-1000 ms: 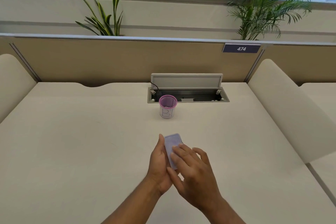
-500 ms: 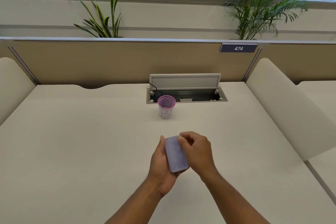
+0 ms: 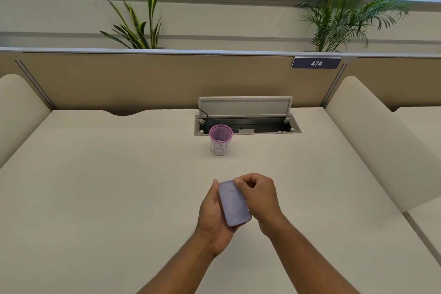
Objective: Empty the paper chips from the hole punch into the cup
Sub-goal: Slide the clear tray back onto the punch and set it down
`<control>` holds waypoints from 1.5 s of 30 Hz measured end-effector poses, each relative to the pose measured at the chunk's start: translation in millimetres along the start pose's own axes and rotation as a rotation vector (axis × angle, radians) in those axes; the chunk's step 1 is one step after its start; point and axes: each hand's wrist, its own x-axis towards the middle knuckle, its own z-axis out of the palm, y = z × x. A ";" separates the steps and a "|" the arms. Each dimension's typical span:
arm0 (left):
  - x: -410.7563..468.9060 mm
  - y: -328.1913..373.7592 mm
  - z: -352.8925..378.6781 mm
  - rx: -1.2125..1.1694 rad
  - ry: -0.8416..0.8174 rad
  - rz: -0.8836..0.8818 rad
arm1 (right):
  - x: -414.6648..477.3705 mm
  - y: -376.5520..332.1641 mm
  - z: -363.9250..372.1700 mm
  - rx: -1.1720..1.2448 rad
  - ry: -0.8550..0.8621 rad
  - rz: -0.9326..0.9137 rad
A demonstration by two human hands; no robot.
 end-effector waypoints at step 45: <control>5.0 12.6 0.3 0.052 0.066 0.127 | -46.6 22.1 -0.7 0.088 -0.110 0.125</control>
